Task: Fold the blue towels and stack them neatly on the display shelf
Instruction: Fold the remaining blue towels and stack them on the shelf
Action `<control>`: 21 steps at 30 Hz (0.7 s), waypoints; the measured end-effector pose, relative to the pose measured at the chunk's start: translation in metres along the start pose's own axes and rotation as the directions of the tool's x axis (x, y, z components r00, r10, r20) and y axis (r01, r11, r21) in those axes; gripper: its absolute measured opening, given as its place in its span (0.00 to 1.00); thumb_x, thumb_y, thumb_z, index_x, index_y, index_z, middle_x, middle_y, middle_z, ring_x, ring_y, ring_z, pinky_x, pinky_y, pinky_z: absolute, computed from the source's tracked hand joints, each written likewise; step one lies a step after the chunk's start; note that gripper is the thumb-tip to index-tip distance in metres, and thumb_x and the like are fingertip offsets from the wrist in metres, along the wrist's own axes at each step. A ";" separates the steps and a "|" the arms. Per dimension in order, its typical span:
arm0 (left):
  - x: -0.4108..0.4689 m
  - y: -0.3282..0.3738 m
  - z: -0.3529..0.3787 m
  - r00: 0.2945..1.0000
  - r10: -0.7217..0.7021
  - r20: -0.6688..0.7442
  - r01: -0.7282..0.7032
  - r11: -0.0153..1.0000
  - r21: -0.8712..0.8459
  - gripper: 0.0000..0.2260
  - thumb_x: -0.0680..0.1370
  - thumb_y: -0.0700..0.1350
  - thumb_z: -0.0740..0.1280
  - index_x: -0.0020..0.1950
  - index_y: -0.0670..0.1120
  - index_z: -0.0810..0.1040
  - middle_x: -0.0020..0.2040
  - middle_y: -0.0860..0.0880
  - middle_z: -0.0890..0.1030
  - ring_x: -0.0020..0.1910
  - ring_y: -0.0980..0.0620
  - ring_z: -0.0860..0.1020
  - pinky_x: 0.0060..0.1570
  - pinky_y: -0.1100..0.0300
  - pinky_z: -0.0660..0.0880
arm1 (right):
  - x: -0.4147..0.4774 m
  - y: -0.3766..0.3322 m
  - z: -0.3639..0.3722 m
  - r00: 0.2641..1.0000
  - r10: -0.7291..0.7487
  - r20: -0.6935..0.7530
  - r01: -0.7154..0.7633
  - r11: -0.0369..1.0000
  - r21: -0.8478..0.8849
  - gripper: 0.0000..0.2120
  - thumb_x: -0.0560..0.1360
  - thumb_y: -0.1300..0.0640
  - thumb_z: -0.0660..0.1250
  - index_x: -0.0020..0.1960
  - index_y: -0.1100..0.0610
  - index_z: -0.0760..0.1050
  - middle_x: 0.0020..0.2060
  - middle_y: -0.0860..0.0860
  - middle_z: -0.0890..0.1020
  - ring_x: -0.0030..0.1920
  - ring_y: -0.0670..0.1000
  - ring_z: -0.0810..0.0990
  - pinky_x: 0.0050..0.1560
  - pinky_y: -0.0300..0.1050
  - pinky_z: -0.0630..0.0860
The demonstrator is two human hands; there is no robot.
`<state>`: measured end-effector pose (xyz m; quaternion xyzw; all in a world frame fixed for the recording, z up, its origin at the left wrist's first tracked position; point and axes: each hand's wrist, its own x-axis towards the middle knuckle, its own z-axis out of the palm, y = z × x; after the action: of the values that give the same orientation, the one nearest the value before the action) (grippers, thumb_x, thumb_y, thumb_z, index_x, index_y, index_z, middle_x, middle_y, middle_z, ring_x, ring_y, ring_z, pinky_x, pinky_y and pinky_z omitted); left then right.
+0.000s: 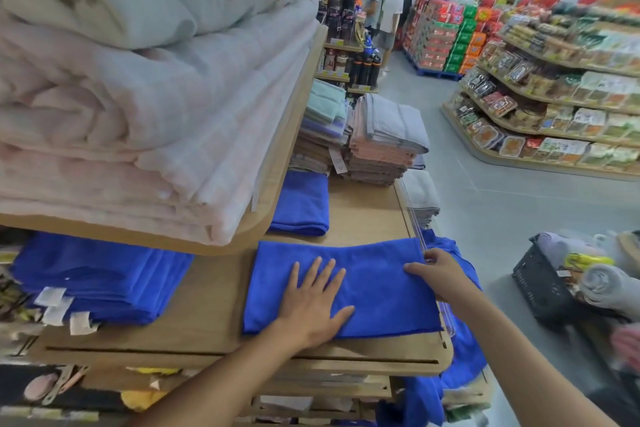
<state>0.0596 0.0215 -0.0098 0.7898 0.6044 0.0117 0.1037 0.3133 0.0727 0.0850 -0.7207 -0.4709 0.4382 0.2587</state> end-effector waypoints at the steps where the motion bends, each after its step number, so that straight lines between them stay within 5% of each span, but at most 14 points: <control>1: 0.004 0.007 0.001 1.000 -0.003 -0.007 0.003 1.000 0.006 0.37 0.77 0.72 0.39 0.83 0.56 0.43 0.83 0.53 0.41 0.81 0.50 0.36 0.76 0.38 0.34 | -0.003 -0.004 -0.005 0.999 -0.031 -0.022 0.031 0.999 0.006 0.10 0.74 0.56 0.74 0.53 0.52 0.76 0.51 0.51 0.83 0.50 0.54 0.85 0.43 0.50 0.81; 7: 0.021 0.028 -0.008 0.996 0.024 -0.083 -0.032 0.994 -0.102 0.34 0.78 0.67 0.40 0.82 0.56 0.51 0.84 0.53 0.49 0.82 0.51 0.43 0.78 0.41 0.40 | -0.017 -0.030 -0.021 0.983 -0.155 -0.098 0.159 0.987 0.025 0.10 0.73 0.57 0.75 0.51 0.52 0.77 0.49 0.49 0.82 0.47 0.52 0.83 0.39 0.44 0.76; 11: 0.012 -0.022 -0.019 0.944 -0.151 -0.295 0.034 0.929 -0.367 0.23 0.83 0.56 0.57 0.77 0.50 0.68 0.80 0.49 0.63 0.81 0.48 0.56 0.79 0.49 0.53 | -0.022 -0.045 -0.009 0.984 -0.175 -0.042 0.176 0.984 0.021 0.09 0.73 0.59 0.73 0.50 0.51 0.76 0.45 0.50 0.82 0.40 0.49 0.82 0.31 0.39 0.72; 15: -0.004 -0.048 -0.025 0.870 -0.437 -0.226 -0.009 0.444 -0.896 0.12 0.83 0.38 0.61 0.64 0.47 0.77 0.67 0.49 0.77 0.71 0.50 0.72 0.69 0.64 0.64 | -0.026 -0.082 0.026 0.970 -0.230 0.078 0.229 0.973 0.017 0.10 0.72 0.59 0.72 0.51 0.52 0.77 0.44 0.52 0.81 0.36 0.51 0.78 0.24 0.37 0.70; 19: -0.019 -0.055 -0.021 0.862 -0.503 -0.065 -0.035 0.069 -0.997 0.12 0.86 0.46 0.58 0.65 0.50 0.78 0.65 0.52 0.80 0.67 0.54 0.76 0.69 0.55 0.71 | -0.029 -0.116 0.091 0.940 -0.289 0.183 0.300 0.953 -0.035 0.11 0.70 0.58 0.73 0.50 0.53 0.74 0.37 0.51 0.79 0.27 0.46 0.78 0.24 0.38 0.74; 21: -0.022 -0.063 -0.020 0.881 -0.470 -0.053 -0.066 -0.011 -0.998 0.15 0.87 0.47 0.54 0.70 0.47 0.74 0.68 0.49 0.78 0.69 0.53 0.75 0.66 0.59 0.73 | -0.030 -0.118 0.129 0.914 -0.283 0.292 0.312 0.948 -0.057 0.12 0.71 0.57 0.74 0.47 0.56 0.71 0.33 0.53 0.78 0.24 0.48 0.76 0.25 0.40 0.75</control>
<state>-0.0089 0.0190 0.0011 0.3695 0.5385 0.5646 0.5047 0.1418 0.0908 0.1272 -0.5835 -0.6287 0.4665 0.2159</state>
